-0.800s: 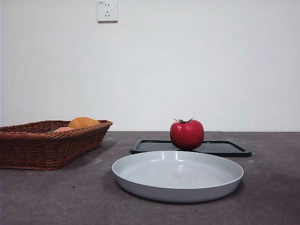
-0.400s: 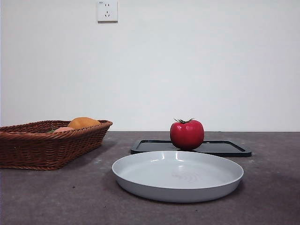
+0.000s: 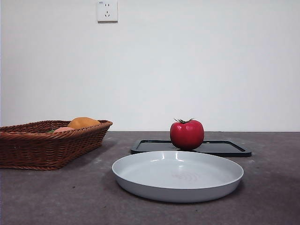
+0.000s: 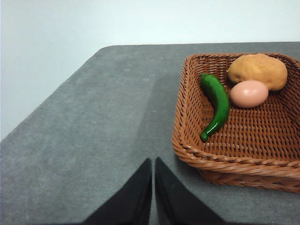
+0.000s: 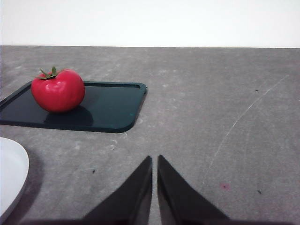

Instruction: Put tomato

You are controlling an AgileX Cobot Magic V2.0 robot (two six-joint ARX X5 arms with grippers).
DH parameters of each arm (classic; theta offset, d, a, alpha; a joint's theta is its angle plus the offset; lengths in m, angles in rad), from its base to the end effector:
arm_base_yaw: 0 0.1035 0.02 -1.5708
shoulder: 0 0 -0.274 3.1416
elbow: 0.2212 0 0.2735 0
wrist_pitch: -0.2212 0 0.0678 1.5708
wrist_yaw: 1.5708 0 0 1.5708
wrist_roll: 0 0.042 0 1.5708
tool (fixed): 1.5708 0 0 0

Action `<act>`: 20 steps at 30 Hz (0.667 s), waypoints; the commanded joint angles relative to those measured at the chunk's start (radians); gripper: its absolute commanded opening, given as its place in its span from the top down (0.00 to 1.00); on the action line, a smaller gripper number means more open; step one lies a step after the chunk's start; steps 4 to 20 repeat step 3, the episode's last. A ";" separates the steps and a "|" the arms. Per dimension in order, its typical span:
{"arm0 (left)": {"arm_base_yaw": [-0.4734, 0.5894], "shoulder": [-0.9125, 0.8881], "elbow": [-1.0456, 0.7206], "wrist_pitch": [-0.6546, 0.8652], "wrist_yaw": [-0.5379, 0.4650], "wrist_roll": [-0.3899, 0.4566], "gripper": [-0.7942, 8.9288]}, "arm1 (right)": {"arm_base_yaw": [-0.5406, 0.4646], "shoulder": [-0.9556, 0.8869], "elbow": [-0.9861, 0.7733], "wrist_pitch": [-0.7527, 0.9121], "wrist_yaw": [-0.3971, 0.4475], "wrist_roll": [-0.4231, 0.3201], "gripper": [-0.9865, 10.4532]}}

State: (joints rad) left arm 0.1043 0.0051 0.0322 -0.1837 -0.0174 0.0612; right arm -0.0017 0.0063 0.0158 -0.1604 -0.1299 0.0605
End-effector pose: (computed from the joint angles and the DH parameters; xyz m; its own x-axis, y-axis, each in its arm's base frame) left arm 0.1188 0.0132 0.1550 0.9804 0.1201 -0.1559 -0.1115 0.9918 0.0631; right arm 0.1205 0.0052 0.1513 0.9805 0.1279 -0.1491 -0.1171 0.9900 0.0792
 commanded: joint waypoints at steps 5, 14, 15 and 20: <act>0.000 -0.002 -0.021 -0.007 0.001 -0.005 0.91 | -0.001 -0.003 -0.005 0.004 0.000 0.014 0.91; 0.000 -0.002 -0.021 -0.007 0.001 -0.005 0.91 | -0.001 -0.003 -0.005 0.004 0.000 0.014 0.91; 0.000 -0.002 -0.021 -0.007 0.001 -0.005 0.91 | -0.001 -0.003 -0.005 0.004 0.000 0.014 0.91; 0.000 -0.002 -0.021 -0.007 0.001 -0.005 0.91 | -0.001 -0.003 -0.005 0.004 0.000 0.014 0.91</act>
